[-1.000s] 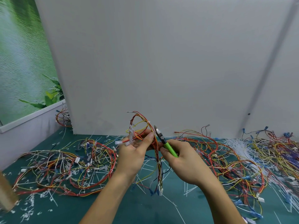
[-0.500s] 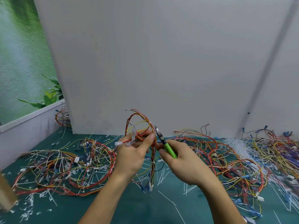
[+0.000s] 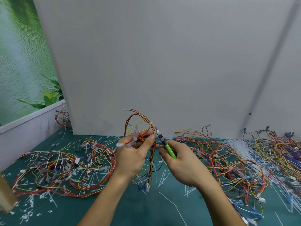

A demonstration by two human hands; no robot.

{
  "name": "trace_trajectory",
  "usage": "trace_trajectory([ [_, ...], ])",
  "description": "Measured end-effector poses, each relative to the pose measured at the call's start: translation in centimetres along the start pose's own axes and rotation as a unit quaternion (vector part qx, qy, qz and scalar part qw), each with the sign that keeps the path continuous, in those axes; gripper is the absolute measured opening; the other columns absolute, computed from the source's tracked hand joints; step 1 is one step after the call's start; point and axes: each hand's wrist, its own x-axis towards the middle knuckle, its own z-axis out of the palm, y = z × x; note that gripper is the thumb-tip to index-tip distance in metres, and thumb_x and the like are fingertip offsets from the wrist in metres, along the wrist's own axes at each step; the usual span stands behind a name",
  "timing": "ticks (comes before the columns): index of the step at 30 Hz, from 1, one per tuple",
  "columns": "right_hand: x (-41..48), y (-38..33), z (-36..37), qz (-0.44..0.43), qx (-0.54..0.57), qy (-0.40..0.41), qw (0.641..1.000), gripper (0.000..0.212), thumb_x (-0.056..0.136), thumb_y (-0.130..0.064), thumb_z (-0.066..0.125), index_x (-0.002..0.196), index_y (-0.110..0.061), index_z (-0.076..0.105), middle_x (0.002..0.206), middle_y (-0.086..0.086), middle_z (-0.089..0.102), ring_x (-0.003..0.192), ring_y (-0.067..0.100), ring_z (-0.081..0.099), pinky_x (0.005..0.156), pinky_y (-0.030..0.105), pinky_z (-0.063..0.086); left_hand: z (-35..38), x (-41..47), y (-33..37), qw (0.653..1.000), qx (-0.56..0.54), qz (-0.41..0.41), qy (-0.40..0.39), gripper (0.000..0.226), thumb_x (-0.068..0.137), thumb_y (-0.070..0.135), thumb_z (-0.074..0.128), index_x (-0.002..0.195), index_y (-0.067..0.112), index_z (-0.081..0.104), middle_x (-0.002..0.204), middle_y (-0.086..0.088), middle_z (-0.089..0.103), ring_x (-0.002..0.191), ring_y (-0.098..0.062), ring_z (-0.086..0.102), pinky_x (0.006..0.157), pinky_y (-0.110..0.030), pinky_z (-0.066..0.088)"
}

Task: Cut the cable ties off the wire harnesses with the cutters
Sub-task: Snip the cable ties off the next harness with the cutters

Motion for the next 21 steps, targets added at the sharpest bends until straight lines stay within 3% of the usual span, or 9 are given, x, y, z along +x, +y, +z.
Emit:
trace_trajectory([
  [8, -0.2, -0.3, 0.0, 0.014, 0.006, -0.020, 1.000, 0.025, 0.105, -0.035, 0.051, 0.093, -0.014, 0.056, 0.076, 0.006, 0.054, 0.057, 0.012, 0.042, 0.049, 0.030, 0.043, 0.1, -0.2, 0.2, 1.000, -0.013, -0.005, -0.002, 0.007, 0.087, 0.018, 0.076, 0.093, 0.019, 0.079, 0.086, -0.007, 0.078, 0.077, -0.028, 0.077, 0.074, -0.029, 0.061],
  [12, -0.3, -0.8, -0.1, 0.028, 0.029, -0.037, 0.998, 0.025, 0.104, -0.038, 0.054, 0.095, -0.014, 0.058, 0.074, 0.007, 0.055, 0.059, 0.015, 0.048, 0.059, 0.048, 0.053, 0.2, -0.1, 0.3, 1.000, -0.018, -0.001, 0.000, 0.009, 0.086, 0.015, 0.077, 0.091, 0.022, 0.080, 0.086, -0.005, 0.078, 0.077, -0.026, 0.077, 0.072, -0.025, 0.059],
  [16, -0.3, -1.0, -0.2, 0.038, 0.061, -0.061, 0.996, 0.024, 0.101, -0.041, 0.059, 0.102, -0.017, 0.063, 0.074, 0.001, 0.056, 0.068, 0.018, 0.055, 0.077, 0.055, 0.058, 0.0, 0.0, 0.2, 1.000, 0.006, 0.012, -0.006, 0.017, 0.087, 0.015, 0.077, 0.091, 0.032, 0.079, 0.087, 0.002, 0.078, 0.078, -0.016, 0.076, 0.070, -0.018, 0.057],
  [21, -0.3, -1.1, -0.2, 0.045, 0.053, -0.069, 0.995, 0.020, 0.101, -0.042, 0.059, 0.101, -0.022, 0.063, 0.075, -0.004, 0.058, 0.071, 0.017, 0.058, 0.080, 0.054, 0.058, -0.1, 0.0, 0.1, 1.000, 0.014, 0.014, -0.010, 0.017, 0.087, 0.017, 0.077, 0.092, 0.034, 0.079, 0.088, 0.003, 0.078, 0.078, -0.019, 0.076, 0.071, -0.021, 0.058],
])
